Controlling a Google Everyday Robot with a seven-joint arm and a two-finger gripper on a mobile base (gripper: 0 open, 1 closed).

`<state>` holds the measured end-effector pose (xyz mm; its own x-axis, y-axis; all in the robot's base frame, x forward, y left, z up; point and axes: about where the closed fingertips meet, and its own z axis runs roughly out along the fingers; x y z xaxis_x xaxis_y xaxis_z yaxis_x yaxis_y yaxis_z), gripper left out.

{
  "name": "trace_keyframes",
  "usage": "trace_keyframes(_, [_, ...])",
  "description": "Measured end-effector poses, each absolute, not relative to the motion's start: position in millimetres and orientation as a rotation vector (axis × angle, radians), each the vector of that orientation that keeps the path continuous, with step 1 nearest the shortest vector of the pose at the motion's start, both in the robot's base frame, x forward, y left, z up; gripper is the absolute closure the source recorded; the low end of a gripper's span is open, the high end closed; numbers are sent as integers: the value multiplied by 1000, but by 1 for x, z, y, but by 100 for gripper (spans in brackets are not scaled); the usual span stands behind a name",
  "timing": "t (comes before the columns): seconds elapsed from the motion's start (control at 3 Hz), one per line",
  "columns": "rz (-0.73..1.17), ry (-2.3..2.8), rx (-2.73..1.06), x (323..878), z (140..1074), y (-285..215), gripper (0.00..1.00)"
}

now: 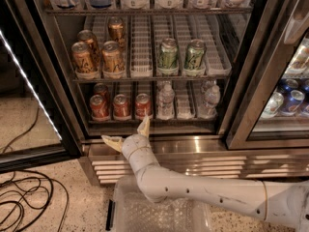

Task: Pick coke can from bottom shelf of fridge

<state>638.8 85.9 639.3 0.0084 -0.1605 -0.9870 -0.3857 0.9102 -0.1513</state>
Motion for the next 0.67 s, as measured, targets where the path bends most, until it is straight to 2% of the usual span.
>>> trace_keyframes(0.33, [145,1536,-419,649,640,83,12])
trace_keyframes(0.67, [97,1521,-378,655,636,78,26])
